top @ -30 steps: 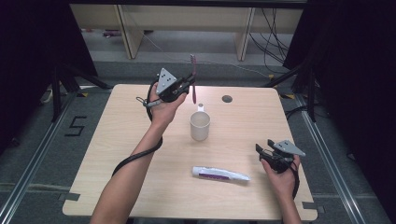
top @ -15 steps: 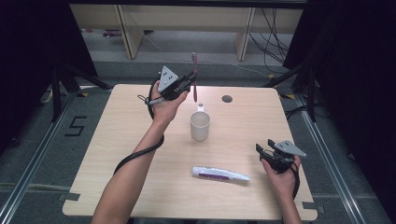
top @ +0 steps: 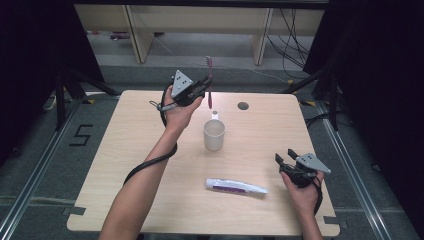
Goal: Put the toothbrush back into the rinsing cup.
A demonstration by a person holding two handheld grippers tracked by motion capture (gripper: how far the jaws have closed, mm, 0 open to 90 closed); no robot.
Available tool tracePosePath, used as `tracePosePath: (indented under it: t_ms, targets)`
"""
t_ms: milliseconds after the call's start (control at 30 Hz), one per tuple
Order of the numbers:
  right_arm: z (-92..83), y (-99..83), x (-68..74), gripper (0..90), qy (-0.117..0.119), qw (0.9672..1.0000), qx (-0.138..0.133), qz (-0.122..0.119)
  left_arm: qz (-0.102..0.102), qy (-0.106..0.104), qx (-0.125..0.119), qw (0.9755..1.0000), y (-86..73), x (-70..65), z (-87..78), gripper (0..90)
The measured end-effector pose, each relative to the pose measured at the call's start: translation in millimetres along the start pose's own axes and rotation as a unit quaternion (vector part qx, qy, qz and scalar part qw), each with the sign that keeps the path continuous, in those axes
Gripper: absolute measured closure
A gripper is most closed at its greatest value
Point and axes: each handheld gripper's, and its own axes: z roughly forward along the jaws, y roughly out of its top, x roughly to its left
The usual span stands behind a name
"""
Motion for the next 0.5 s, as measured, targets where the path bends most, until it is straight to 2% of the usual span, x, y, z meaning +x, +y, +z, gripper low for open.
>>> tracePosePath:
  t_ms: [33,100,200,267,333,433,467,500]
  targets:
    - [0.7,-0.4,0.4,44.8,-0.003,1.0,-0.008,0.002,-0.001,-0.001,-0.001,1.0,-0.5,0.1,1.0,80.1]
    - [-2.2,-0.4,4.2,44.4,0.003,0.9996,0.012,0.024,-0.003,-0.001,-0.002,1.0,-1.5,0.0,2.6,80.1]
    - [-1.4,0.0,1.6,43.7,0.001,1.0,-0.003,0.001,-0.004,-0.002,-0.001,1.0,-2.3,-0.1,4.2,80.1]
    - [-1.6,-0.4,0.9,43.5,0.001,1.0,-0.001,-0.007,-0.004,-0.002,0.0,1.0,-2.3,0.0,5.2,80.1]
    - [-2.0,-0.7,3.8,43.5,0.001,0.9999,0.001,0.012,-0.006,-0.002,-0.003,1.0,-1.6,-0.6,6.2,80.1]
    - [-2.2,-0.8,1.7,43.5,-0.003,1.0,-0.008,-0.001,-0.005,-0.003,-0.001,1.0,-1.3,-0.3,9.1,80.1]
    - [-4.5,-1.1,5.7,43.5,-0.003,0.9996,0.0,0.03,-0.005,-0.002,-0.001,1.0,-2.1,0.3,11.0,80.1]
    - [-4.0,-0.8,2.9,43.4,0.0,0.9999,-0.005,0.014,-0.005,-0.001,0.001,1.0,-2.8,1.1,12.7,80.1]
